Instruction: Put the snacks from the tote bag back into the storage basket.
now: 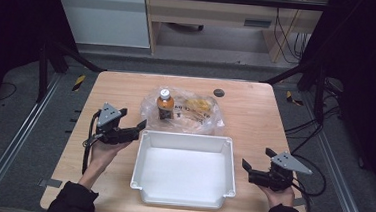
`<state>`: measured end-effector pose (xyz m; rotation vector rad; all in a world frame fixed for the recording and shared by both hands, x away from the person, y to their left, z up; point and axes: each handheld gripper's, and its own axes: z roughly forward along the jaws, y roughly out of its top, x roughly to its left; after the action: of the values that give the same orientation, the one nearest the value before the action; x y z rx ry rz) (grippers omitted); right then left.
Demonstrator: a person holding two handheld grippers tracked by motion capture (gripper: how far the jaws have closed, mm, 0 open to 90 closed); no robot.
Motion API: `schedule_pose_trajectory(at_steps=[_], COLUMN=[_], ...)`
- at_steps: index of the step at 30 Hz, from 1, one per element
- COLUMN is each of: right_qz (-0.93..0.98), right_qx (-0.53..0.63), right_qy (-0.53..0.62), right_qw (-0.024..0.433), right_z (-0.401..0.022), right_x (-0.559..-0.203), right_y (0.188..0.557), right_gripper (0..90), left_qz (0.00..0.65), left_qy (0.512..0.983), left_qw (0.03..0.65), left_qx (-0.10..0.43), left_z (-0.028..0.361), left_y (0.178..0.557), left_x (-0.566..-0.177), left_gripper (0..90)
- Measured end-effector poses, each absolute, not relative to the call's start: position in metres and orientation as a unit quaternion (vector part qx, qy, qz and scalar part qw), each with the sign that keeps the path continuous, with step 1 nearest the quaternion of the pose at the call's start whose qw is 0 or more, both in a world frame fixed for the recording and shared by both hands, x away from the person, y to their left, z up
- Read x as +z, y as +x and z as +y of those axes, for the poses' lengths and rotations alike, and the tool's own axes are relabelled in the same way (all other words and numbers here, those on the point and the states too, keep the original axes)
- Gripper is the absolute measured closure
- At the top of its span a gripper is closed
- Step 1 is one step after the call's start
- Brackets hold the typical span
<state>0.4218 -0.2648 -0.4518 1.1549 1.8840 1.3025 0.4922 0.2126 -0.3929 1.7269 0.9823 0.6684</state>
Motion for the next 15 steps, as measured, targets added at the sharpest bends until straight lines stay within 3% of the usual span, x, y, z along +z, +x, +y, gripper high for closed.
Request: schedule_pose_trajectory(at_steps=[15], right_qz=[0.704], right_qx=[0.486], right_qy=[0.432], right_qw=[0.285], right_z=[-0.265], right_x=[-0.452], right_y=[0.422], right_gripper=[6.0], left_qz=[0.393], left_qy=[0.718], left_qw=[0.499], left_qx=[0.284], left_z=[0.195], left_y=[0.507], left_x=[-0.381], left_gripper=[17.3])
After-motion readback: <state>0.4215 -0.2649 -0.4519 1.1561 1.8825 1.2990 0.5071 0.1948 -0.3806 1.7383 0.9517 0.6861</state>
